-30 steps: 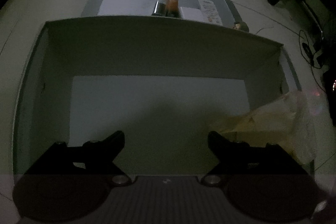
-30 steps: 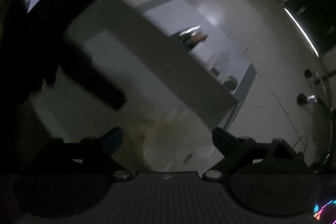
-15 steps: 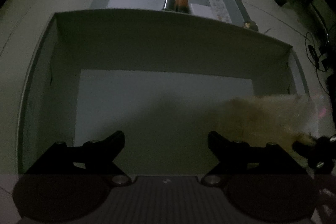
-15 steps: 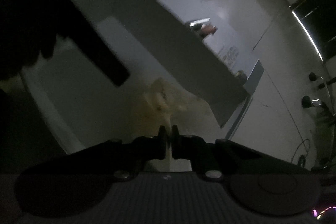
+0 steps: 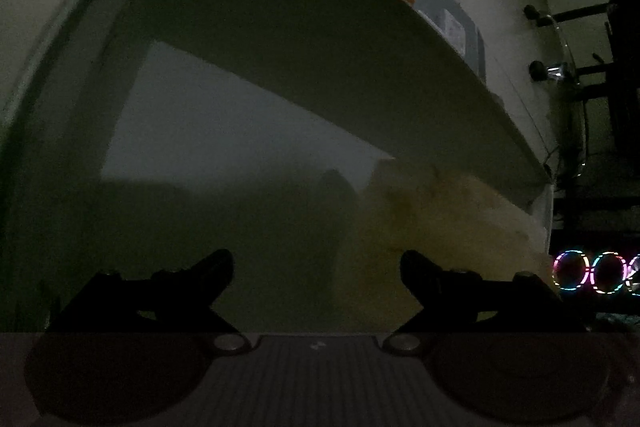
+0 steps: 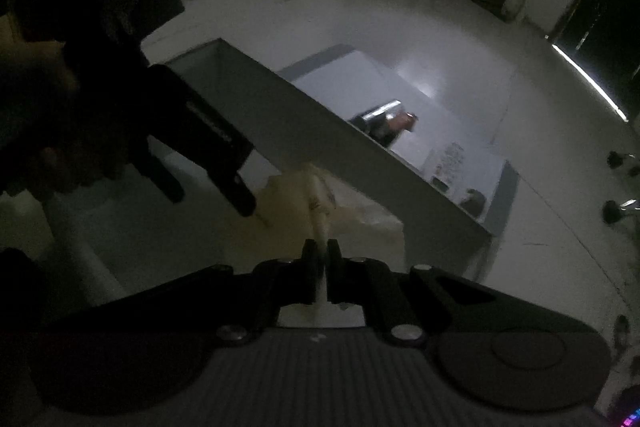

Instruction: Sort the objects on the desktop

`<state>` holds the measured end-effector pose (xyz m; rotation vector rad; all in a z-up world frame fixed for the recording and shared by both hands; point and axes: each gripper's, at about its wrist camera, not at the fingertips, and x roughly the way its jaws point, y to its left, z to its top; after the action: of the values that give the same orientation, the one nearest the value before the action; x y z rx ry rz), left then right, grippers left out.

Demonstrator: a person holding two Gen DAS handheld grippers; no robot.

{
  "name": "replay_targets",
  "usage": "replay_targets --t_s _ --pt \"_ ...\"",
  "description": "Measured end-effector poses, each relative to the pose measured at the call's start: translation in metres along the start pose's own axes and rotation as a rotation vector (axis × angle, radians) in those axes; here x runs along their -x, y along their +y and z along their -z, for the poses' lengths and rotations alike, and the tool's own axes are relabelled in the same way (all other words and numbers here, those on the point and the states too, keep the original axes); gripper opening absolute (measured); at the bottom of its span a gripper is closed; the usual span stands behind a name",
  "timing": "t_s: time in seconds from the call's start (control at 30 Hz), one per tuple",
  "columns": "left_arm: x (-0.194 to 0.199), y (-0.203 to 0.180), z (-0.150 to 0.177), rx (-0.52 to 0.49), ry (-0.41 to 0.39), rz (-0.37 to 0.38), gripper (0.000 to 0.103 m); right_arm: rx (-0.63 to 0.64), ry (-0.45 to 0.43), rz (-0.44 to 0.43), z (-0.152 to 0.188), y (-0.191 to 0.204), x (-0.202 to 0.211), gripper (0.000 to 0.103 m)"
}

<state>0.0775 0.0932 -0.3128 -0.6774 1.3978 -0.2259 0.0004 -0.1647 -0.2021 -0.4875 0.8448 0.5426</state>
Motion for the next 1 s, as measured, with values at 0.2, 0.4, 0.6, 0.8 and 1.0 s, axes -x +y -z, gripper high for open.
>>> replay_targets --t_s 0.2,0.4,0.6,0.8,1.0 --pt "-0.01 -0.011 -0.003 -0.096 -0.026 -0.024 0.094 -0.072 0.013 -0.026 0.01 -0.015 -0.026 0.005" --pt "-0.013 -0.027 0.005 -0.237 -0.043 -0.065 0.095 -0.144 0.176 -0.018 0.032 -0.027 -0.041 0.005" --pt "-0.021 -0.066 0.017 -0.539 -0.091 -0.167 0.095 -0.224 0.247 -0.044 0.037 -0.031 -0.064 0.007" --pt "-0.03 -0.093 0.024 -0.71 -0.112 -0.198 0.088 -0.28 0.272 -0.058 0.038 -0.037 -0.059 0.02" --pt "-0.036 -0.075 0.019 -0.702 -0.037 -0.153 0.038 -0.297 0.289 -0.047 0.035 -0.034 -0.06 0.03"
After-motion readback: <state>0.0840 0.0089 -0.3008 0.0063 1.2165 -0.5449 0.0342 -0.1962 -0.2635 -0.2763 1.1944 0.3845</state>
